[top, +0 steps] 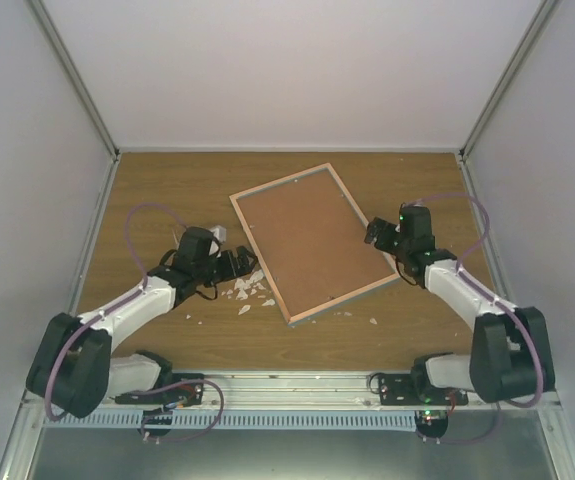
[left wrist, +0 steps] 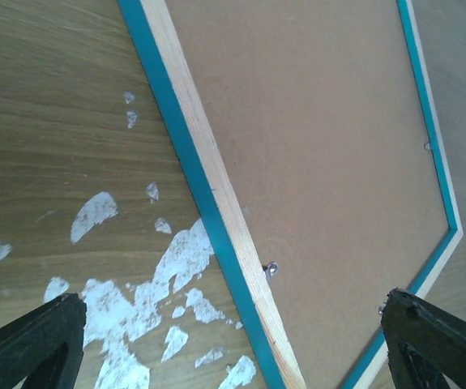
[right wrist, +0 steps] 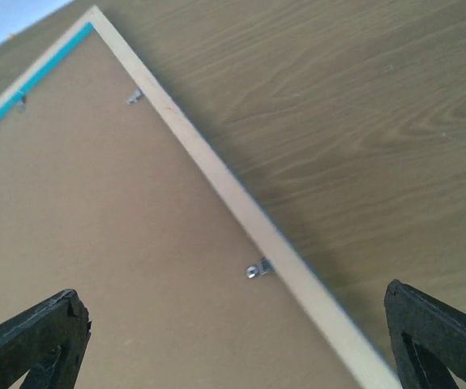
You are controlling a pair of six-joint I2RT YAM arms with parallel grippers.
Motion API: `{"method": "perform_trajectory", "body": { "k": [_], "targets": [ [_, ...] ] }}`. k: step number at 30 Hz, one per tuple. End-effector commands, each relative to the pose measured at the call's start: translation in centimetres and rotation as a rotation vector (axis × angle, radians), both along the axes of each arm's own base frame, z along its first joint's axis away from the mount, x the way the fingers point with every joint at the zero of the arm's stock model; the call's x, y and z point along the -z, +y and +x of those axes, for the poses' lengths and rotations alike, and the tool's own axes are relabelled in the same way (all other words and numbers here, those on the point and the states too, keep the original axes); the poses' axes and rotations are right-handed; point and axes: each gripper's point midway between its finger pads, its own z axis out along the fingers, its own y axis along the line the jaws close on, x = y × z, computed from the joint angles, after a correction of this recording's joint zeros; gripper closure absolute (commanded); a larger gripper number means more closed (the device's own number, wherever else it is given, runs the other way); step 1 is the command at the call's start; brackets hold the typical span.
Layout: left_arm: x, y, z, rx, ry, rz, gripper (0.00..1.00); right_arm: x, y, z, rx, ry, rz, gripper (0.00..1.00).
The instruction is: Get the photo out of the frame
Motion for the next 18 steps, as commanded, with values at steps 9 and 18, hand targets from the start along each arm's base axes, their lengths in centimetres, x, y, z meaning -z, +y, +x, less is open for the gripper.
{"method": "perform_trajectory", "body": {
  "k": [9,18],
  "targets": [
    [1.6,-3.9,4.6,0.075,-0.015,0.036,0.01,5.8,-0.4,2.3,-0.256,0.15,0.018,0.0],
    [4.3,-5.7,5.9,0.116,0.045,0.072,0.01,8.5,1.4,-0.7,-0.349,0.241,0.104,0.0]
  ]
}}
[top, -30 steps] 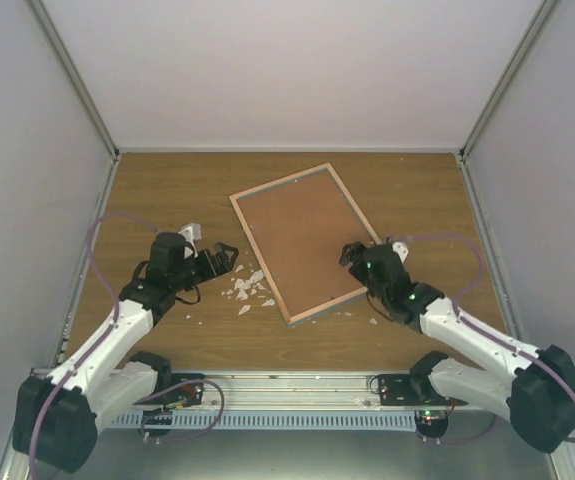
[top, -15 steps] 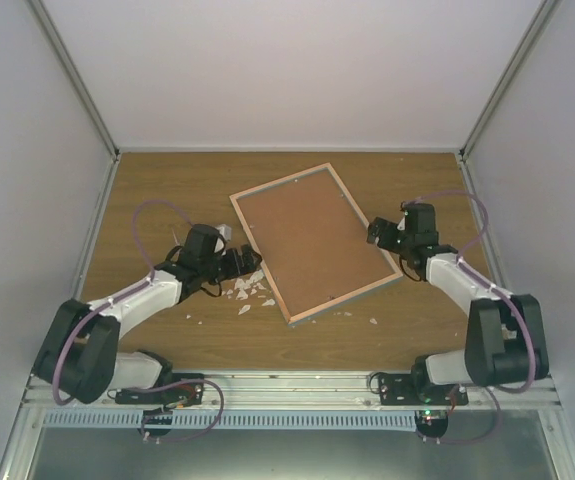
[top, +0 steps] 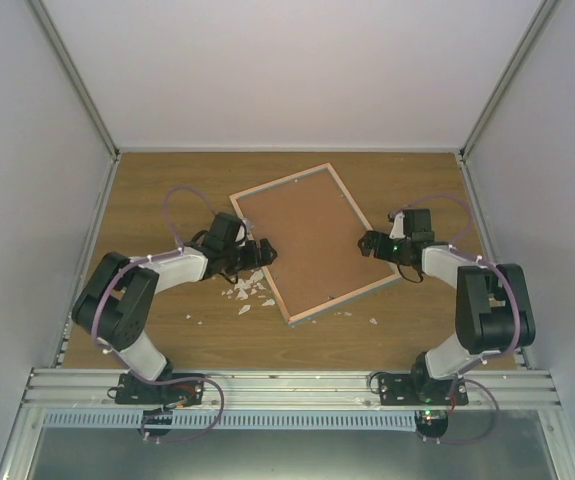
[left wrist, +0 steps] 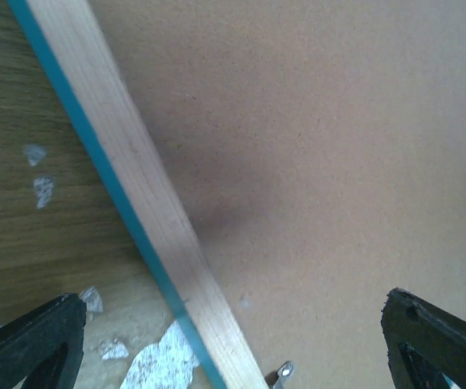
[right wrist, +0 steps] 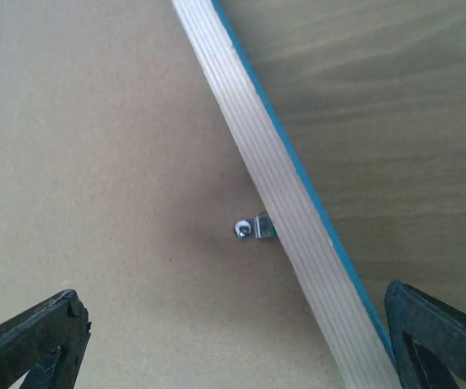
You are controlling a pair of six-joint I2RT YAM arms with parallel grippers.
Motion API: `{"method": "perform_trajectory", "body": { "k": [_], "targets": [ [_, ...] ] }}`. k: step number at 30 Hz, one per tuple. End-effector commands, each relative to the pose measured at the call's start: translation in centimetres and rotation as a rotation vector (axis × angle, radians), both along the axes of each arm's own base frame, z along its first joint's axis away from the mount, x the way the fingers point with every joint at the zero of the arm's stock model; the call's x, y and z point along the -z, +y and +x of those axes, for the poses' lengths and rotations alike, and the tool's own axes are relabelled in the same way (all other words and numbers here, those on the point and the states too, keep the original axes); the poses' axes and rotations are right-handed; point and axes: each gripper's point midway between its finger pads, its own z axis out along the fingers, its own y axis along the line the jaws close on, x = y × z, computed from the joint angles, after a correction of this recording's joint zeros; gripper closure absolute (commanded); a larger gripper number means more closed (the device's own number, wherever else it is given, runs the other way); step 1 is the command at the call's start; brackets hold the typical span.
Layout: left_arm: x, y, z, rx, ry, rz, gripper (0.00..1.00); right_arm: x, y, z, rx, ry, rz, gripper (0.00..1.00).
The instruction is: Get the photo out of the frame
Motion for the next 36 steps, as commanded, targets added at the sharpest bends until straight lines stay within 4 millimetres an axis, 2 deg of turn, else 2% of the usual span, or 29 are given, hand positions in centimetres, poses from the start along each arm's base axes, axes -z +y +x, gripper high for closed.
{"method": "perform_trajectory", "body": {
  "k": [1,6,12,19,22,25,29,33,36],
  "targets": [
    [-0.1,-1.1,1.3,0.028,-0.041,0.001,0.01,1.1,1.3,-2.3,-0.074,0.051,0.066,0.0],
    [0.7,-1.1,1.2,0.037,-0.025,0.017,0.01,1.5,2.4,-5.2,-0.125,0.096,0.108,0.0],
    [0.6,-1.4,0.9,0.059,-0.019,0.029,0.01,0.3,4.3,-8.1,-0.171,0.094,0.175,0.0],
    [0.7,-0.5,0.2,0.06,-0.013,0.077,0.01,-0.2,7.2,-11.2,-0.245,0.113,0.21,0.0],
    [0.6,0.2,-0.3,0.046,-0.015,0.093,0.01,0.0,7.6,-12.3,-0.243,0.121,0.213,0.0],
    [0.3,0.9,-0.5,0.026,-0.024,0.119,0.01,-0.1,7.2,-12.7,-0.222,0.115,0.201,0.0],
    [-0.6,2.7,-0.1,-0.026,-0.045,0.184,0.01,-1.1,6.5,-12.2,-0.206,0.076,0.151,0.0],
    [-2.5,6.0,0.4,-0.118,-0.075,0.268,0.01,-2.4,4.9,-11.0,-0.156,0.01,0.061,0.0],
    [-4.0,9.5,0.9,-0.225,-0.095,0.35,0.01,-3.6,4.1,-10.2,-0.132,-0.056,0.015,0.0]
  ]
}}
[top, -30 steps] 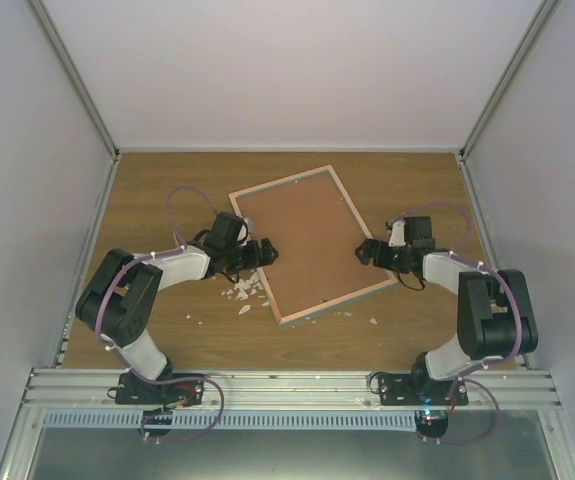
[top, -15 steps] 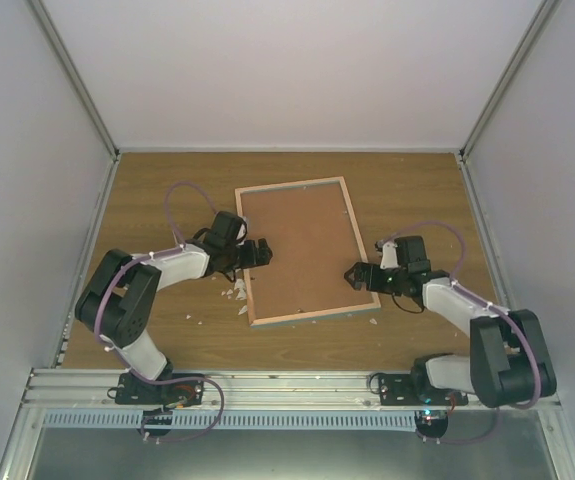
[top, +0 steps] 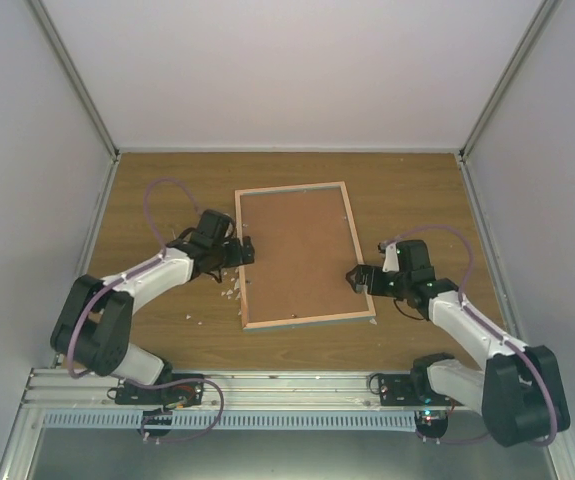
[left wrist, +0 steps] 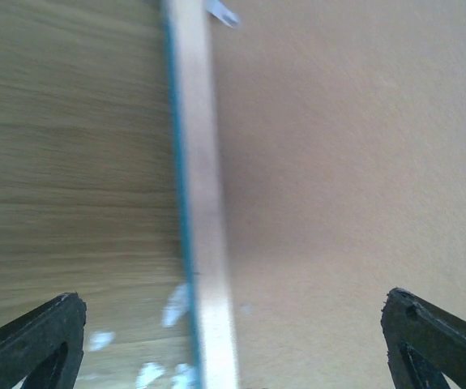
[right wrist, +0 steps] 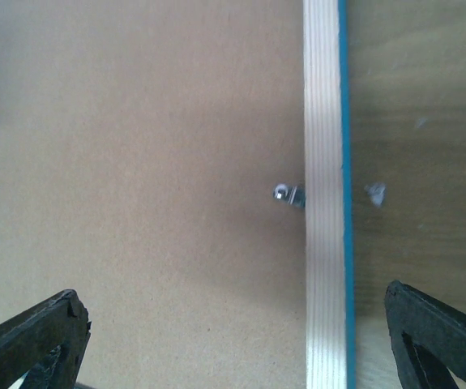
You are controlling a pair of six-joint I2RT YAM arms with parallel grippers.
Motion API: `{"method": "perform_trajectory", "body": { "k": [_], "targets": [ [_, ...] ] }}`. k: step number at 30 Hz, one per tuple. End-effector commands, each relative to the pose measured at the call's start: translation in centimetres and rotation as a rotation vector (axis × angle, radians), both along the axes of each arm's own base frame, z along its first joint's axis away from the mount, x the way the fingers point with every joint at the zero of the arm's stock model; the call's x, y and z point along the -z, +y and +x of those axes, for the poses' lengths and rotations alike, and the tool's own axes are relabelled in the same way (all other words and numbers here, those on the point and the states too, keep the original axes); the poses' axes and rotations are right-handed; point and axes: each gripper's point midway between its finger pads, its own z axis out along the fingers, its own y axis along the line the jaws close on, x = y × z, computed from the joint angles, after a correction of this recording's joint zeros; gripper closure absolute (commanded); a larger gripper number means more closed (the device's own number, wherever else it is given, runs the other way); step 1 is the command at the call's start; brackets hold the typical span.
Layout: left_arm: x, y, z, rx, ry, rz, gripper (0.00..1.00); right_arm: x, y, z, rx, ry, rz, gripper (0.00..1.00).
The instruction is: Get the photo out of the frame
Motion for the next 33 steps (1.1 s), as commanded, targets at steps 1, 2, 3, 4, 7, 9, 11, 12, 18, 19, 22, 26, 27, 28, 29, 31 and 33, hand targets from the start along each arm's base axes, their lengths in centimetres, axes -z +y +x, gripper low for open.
{"method": "perform_trajectory", "body": {
  "k": [1,2,3,4,7,9,11,12,18,19,22,26,27,28,29,31,33],
  "targets": [
    [-2.9,5.6,1.0,-0.158,-0.065,0.144,0.01,-2.3,-1.2,1.5,0.038,-0.114,-0.079,0.0],
    [-3.1,6.5,0.9,-0.184,-0.055,0.16,0.01,-2.7,-1.3,1.8,0.038,-0.138,-0.083,0.0],
    [-3.3,7.8,1.1,-0.222,-0.049,0.166,0.01,-3.0,-1.3,1.9,0.036,-0.156,-0.085,0.01],
    [-3.4,8.6,1.1,-0.248,-0.039,0.168,0.01,-3.3,-1.2,2.1,0.033,-0.175,-0.087,0.0],
    [-3.2,10.8,1.2,-0.307,-0.019,0.212,0.01,-3.9,-1.2,2.5,0.019,-0.214,-0.092,0.0],
    [-2.9,12.0,1.3,-0.339,-0.009,0.256,0.01,-4.2,-1.1,2.6,0.009,-0.232,-0.093,0.0],
    [-2.3,12.9,1.6,-0.359,0.012,0.272,0.03,-4.3,-0.9,2.7,0.002,-0.243,-0.087,0.0],
    [-1.8,13.2,1.8,-0.361,0.025,0.274,0.05,-4.5,-0.8,2.8,-0.001,-0.248,-0.082,0.0],
    [1.3,15.2,2.2,-0.379,0.106,0.336,0.26,-5.0,-1.2,3.5,0.02,-0.283,-0.106,0.0],
    [1.7,15.7,2.1,-0.386,0.122,0.348,0.29,-5.1,-1.4,3.6,0.026,-0.286,-0.112,0.0],
    [2.5,17.3,2.5,-0.426,0.133,0.335,0.35,-5.0,-1.5,4.0,0.033,-0.296,-0.121,0.0],
    [3.7,18.1,3.2,-0.454,0.158,0.248,0.43,-4.8,-1.3,4.5,0.028,-0.28,-0.128,0.0],
    [3.8,18.1,3.4,-0.451,0.161,0.243,0.46,-4.8,-1.3,4.6,0.027,-0.277,-0.127,0.0],
    [3.9,17.9,3.5,-0.447,0.164,0.237,0.48,-4.7,-1.2,4.7,0.025,-0.274,-0.127,0.0],
    [4.0,17.9,3.6,-0.445,0.165,0.232,0.49,-4.6,-1.3,4.7,0.025,-0.27,-0.128,0.0],
    [4.3,17.9,3.4,-0.445,0.174,0.233,0.52,-4.7,-1.2,4.8,0.023,-0.27,-0.128,0.0],
    [4.8,17.9,3.1,-0.446,0.185,0.234,0.54,-4.7,-1.2,4.7,0.019,-0.272,-0.129,0.0]
  ]
}}
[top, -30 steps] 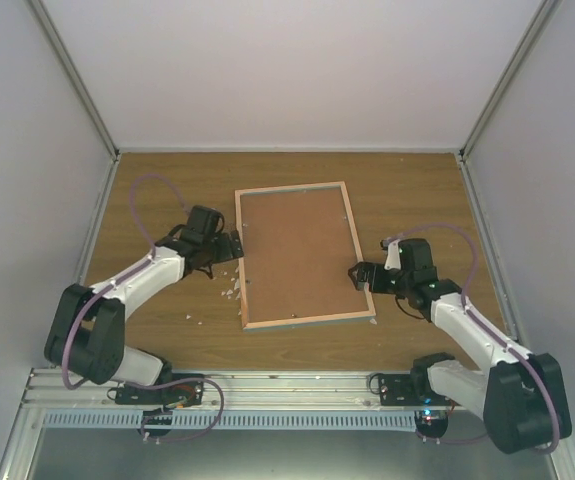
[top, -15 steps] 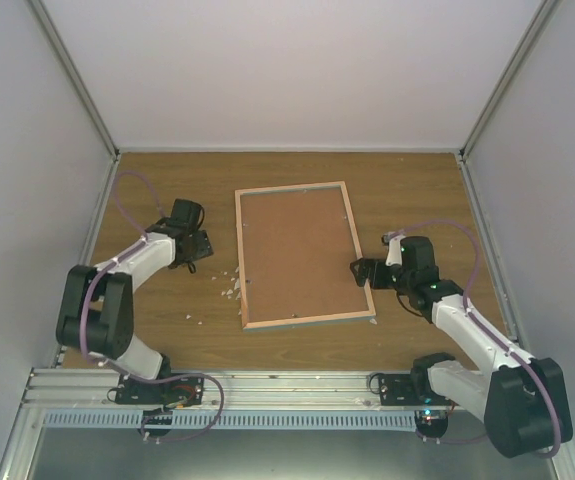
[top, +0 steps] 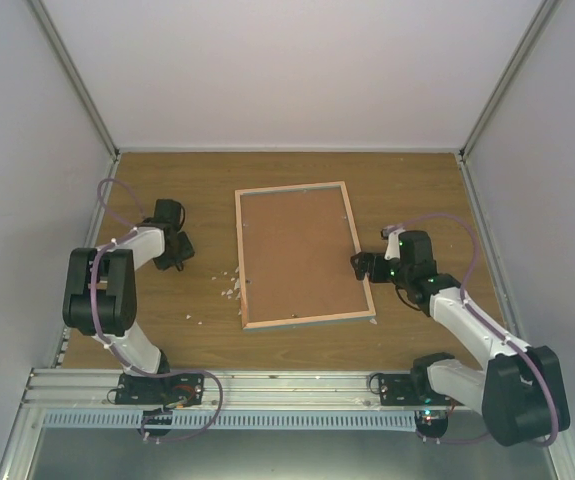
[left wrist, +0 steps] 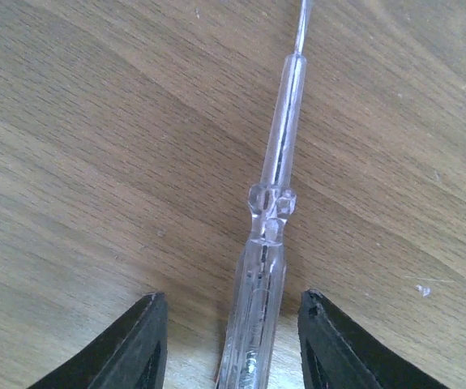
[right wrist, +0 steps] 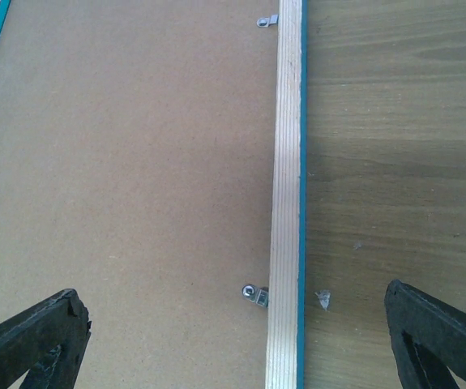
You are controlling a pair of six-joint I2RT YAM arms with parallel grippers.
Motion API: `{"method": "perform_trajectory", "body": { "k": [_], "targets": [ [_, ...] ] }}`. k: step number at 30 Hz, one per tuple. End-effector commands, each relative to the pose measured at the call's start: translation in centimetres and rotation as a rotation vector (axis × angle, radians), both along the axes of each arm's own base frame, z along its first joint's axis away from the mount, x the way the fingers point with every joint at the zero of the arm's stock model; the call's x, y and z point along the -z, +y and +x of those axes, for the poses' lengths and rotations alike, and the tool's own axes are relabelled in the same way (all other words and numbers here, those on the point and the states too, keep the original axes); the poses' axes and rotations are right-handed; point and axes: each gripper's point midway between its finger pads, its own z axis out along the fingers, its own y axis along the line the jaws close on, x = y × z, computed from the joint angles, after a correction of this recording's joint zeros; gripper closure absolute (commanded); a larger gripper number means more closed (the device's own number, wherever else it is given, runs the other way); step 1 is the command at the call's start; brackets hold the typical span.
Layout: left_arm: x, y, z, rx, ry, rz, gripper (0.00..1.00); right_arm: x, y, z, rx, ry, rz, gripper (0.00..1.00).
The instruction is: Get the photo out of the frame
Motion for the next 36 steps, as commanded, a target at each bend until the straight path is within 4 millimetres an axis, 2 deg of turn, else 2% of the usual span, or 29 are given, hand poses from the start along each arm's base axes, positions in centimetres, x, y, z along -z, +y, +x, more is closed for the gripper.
{"method": "perform_trajectory", "body": {
  "k": [1,4,11,16,19,21,30,33,36],
  "targets": [
    [0.1,-0.4,1.1,0.01,-0.031,-0.024,0.56,-1.2,0.3,0.7,-0.015,-0.048,-0.013,0.0],
    [0.3,-0.4,1.0,0.013,-0.025,-0.023,0.64,-1.3,0.0,0.8,0.001,-0.056,-0.026,0.0],
    [-0.8,-1.2,1.4,0.055,-0.048,-0.051,0.94,-2.1,0.6,0.8,-0.016,-0.08,-0.02,0.01],
    [-2.6,-3.5,1.4,0.139,-0.094,-0.085,1.0,-3.0,1.1,0.7,-0.043,-0.129,-0.012,0.0],
    [-4.0,-5.9,1.2,0.229,-0.121,-0.097,1.0,-3.6,1.5,0.9,-0.057,-0.147,0.002,0.01],
    [-5.2,-8.2,0.9,0.312,-0.148,-0.123,1.0,-4.2,1.9,1.1,-0.075,-0.156,0.023,0.0],
    [-12.3,-19.9,-1.8,0.78,-0.315,-0.196,1.0,-8.1,6.0,1.2,-0.227,-0.221,0.227,0.03],
    [-14.7,-23.4,-3.0,0.932,-0.372,-0.217,1.0,-9.2,7.6,0.8,-0.289,-0.227,0.321,0.03],
    [-16.1,-25.7,-3.8,1.037,-0.396,-0.189,1.0,-10.1,8.9,0.7,-0.329,-0.224,0.394,0.06]
  ]
}}
